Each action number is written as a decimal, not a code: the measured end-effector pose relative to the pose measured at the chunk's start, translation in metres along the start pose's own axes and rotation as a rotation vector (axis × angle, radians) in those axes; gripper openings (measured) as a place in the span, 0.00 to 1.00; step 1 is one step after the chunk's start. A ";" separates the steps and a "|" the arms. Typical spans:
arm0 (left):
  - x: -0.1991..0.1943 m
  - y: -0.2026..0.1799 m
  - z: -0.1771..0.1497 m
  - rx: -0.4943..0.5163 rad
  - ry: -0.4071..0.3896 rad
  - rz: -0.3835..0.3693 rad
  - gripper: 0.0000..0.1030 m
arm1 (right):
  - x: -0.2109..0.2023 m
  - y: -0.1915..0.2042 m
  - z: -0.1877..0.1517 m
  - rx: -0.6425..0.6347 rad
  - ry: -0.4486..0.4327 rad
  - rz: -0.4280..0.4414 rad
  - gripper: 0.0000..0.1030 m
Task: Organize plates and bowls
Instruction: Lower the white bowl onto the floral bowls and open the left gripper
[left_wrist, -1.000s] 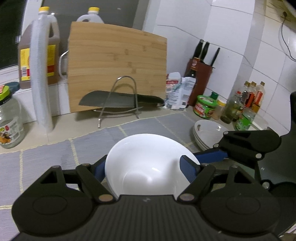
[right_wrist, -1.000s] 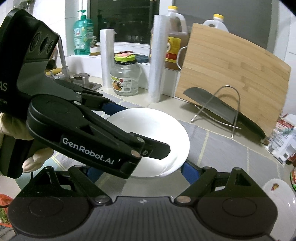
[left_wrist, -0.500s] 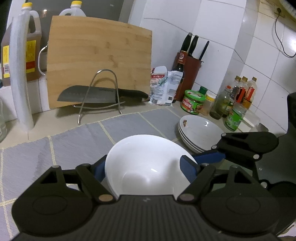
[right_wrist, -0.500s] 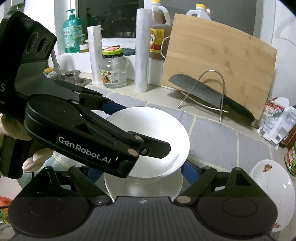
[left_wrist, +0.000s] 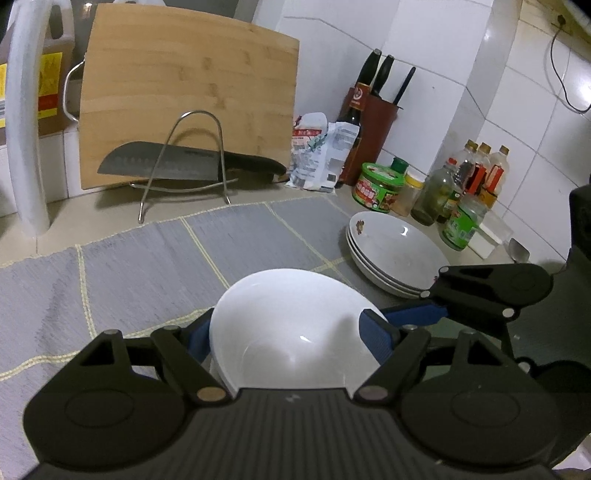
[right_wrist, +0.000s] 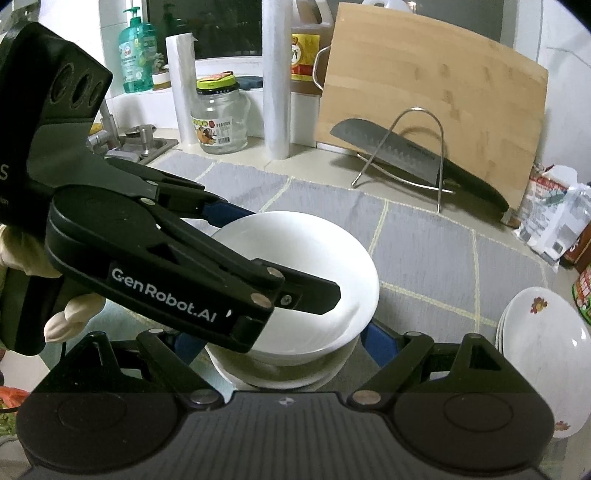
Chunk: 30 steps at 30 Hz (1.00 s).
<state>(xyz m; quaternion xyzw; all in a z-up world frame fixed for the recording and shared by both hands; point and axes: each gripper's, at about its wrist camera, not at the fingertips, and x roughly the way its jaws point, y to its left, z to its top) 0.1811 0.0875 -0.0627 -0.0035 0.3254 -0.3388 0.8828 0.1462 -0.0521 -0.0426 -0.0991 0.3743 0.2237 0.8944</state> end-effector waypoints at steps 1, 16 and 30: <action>0.001 0.000 0.000 0.000 0.003 -0.001 0.78 | 0.001 0.000 0.000 0.002 0.003 0.001 0.89; 0.003 0.001 -0.008 -0.007 0.010 -0.003 0.78 | 0.002 0.001 -0.002 -0.001 0.017 0.012 0.88; 0.002 -0.001 -0.010 0.014 0.005 0.008 0.79 | 0.004 0.000 -0.003 -0.009 0.012 0.017 0.89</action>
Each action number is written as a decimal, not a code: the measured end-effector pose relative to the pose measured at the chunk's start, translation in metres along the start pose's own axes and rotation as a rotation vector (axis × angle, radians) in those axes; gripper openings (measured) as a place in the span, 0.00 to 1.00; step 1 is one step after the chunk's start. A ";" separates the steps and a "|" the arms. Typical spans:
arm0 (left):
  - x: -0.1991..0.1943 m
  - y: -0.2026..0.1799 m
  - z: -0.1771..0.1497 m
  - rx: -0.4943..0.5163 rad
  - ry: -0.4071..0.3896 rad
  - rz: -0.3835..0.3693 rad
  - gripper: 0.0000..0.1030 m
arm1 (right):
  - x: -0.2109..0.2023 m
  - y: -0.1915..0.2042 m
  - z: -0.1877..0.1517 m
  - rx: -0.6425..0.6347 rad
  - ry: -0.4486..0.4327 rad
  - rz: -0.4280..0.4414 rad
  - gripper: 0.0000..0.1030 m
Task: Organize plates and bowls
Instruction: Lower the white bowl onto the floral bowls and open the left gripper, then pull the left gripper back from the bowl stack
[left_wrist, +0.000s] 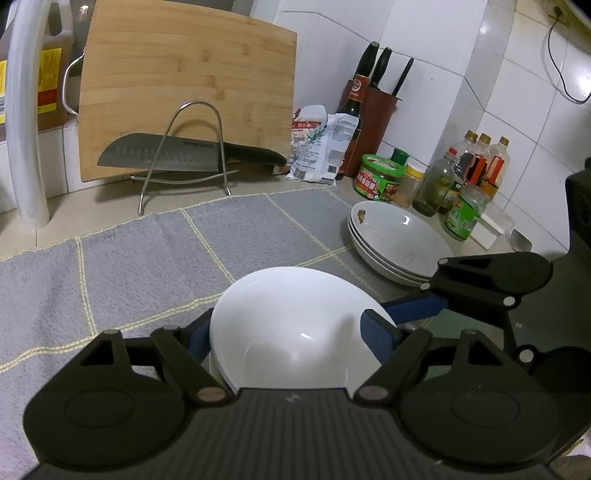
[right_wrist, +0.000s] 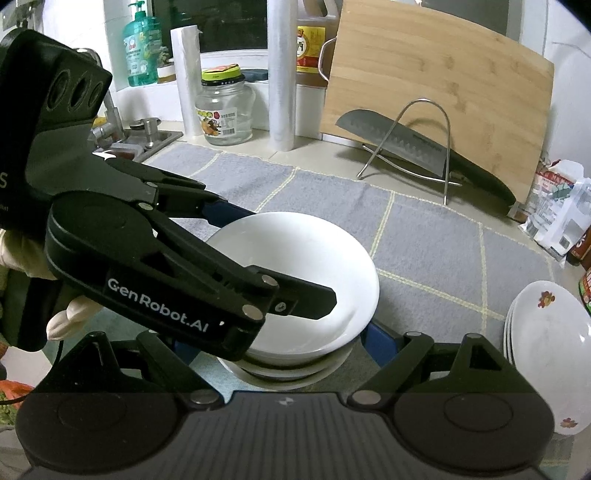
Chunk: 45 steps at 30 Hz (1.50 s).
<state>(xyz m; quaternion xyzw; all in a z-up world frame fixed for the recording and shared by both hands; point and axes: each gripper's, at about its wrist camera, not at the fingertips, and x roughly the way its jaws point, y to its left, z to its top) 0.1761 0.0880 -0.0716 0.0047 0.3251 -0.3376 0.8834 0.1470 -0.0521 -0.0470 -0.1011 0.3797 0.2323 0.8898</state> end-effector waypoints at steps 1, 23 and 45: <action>0.000 0.000 0.000 0.002 0.001 0.001 0.79 | 0.000 0.000 0.000 0.001 -0.001 0.001 0.89; -0.046 0.011 -0.016 0.009 -0.041 0.131 0.89 | -0.029 -0.022 -0.007 0.081 -0.114 -0.026 1.00; -0.062 0.004 -0.032 0.043 0.000 0.138 0.90 | -0.034 -0.025 -0.014 0.071 -0.112 0.006 1.00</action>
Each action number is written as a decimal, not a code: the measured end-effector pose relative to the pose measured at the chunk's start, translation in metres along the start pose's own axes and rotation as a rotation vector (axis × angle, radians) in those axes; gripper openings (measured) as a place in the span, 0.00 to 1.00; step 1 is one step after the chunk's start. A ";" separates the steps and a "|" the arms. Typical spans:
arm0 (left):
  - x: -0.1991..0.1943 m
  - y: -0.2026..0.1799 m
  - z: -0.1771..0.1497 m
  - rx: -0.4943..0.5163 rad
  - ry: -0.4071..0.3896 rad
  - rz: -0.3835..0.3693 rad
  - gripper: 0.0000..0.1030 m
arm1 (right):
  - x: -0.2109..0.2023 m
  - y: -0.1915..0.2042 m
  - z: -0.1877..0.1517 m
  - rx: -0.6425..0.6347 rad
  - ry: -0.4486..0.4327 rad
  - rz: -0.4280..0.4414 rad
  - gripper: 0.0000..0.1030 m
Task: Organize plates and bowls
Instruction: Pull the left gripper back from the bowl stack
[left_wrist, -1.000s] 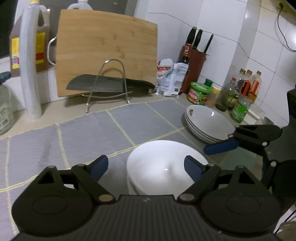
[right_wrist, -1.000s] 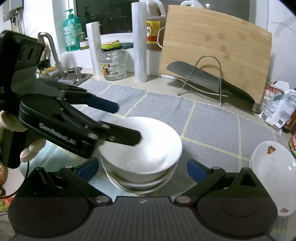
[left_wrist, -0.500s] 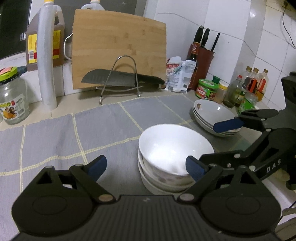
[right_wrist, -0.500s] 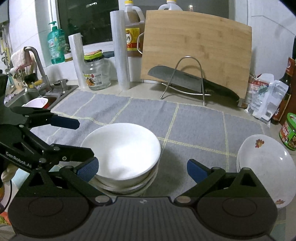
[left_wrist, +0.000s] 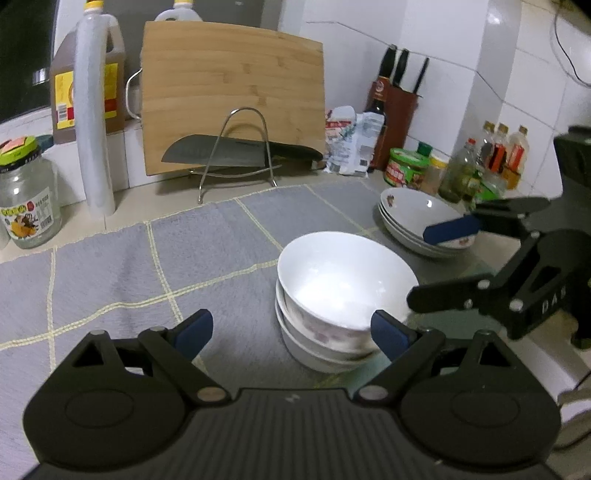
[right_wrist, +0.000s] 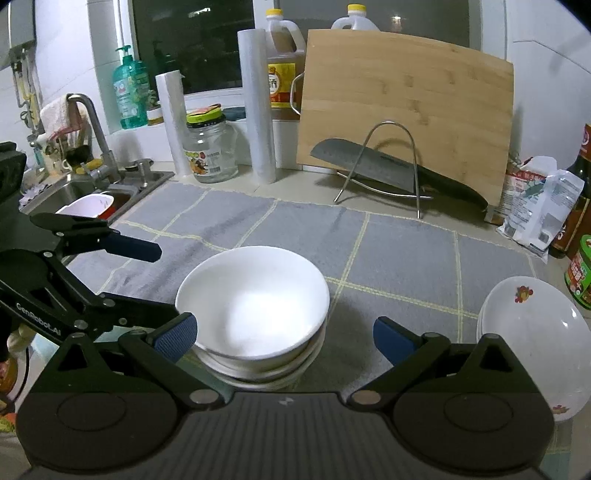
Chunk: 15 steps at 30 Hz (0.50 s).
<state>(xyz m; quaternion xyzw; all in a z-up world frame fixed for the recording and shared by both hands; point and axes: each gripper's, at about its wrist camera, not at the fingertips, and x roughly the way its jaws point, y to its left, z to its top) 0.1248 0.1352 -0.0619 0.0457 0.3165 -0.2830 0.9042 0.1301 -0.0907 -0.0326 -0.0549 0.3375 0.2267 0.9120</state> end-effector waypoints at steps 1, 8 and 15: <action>-0.001 0.000 -0.001 0.012 0.007 -0.001 0.91 | -0.001 0.000 -0.001 -0.003 0.001 0.001 1.00; 0.001 -0.002 -0.010 0.054 0.059 -0.007 0.91 | -0.003 0.000 -0.007 -0.025 0.024 0.012 1.00; 0.015 -0.004 -0.020 0.063 0.107 -0.023 0.91 | 0.007 0.005 -0.016 -0.058 0.079 0.018 1.00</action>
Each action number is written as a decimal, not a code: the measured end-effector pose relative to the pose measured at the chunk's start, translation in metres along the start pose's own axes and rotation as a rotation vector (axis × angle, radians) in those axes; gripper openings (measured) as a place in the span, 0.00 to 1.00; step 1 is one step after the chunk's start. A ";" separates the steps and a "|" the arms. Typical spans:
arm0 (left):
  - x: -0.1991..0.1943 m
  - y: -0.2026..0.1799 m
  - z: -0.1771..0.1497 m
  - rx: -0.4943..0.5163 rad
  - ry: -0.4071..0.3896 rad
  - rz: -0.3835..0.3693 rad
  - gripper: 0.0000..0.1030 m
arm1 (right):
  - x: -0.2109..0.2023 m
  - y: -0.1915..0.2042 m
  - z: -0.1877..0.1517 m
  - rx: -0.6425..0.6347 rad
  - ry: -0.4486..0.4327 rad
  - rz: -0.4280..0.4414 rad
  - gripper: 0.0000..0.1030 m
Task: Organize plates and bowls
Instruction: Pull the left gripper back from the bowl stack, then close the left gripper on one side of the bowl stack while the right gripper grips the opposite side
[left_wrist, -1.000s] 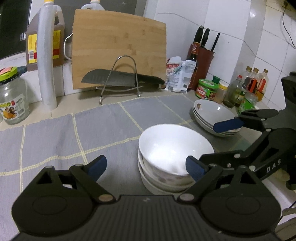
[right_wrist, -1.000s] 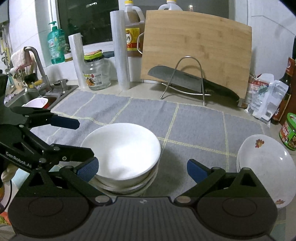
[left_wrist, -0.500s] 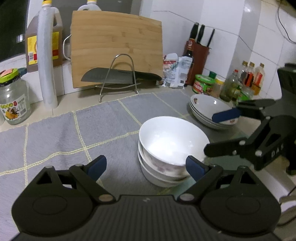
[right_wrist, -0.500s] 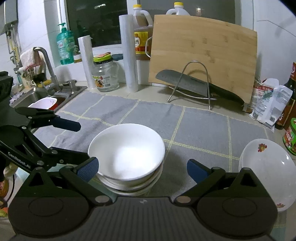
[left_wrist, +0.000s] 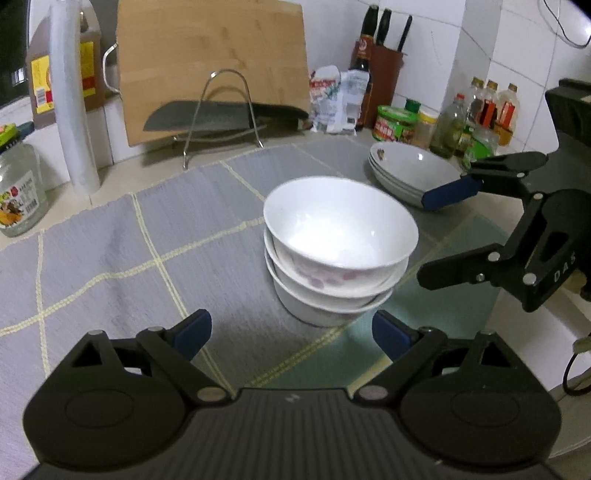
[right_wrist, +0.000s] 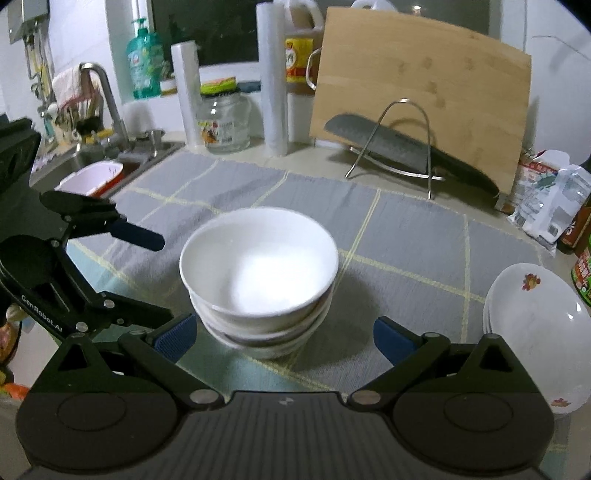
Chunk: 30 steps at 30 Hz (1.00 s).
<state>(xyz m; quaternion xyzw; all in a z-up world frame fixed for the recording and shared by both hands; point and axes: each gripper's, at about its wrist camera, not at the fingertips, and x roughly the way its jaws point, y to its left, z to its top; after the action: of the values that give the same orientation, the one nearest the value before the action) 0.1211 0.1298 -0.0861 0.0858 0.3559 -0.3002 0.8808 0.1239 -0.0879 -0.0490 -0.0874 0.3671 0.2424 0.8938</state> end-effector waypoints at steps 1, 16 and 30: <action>0.003 0.000 -0.001 -0.001 0.008 -0.002 0.91 | 0.003 0.000 -0.001 -0.003 0.010 -0.001 1.00; 0.040 -0.011 -0.009 0.048 0.076 -0.007 0.91 | 0.052 -0.015 -0.026 -0.010 0.161 -0.042 1.00; 0.063 -0.020 -0.007 0.093 0.115 0.040 0.96 | 0.066 -0.022 -0.030 -0.104 0.186 0.018 1.00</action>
<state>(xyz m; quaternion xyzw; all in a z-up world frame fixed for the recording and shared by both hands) 0.1409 0.0866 -0.1330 0.1509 0.3898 -0.2933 0.8598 0.1574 -0.0923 -0.1170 -0.1526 0.4362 0.2598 0.8479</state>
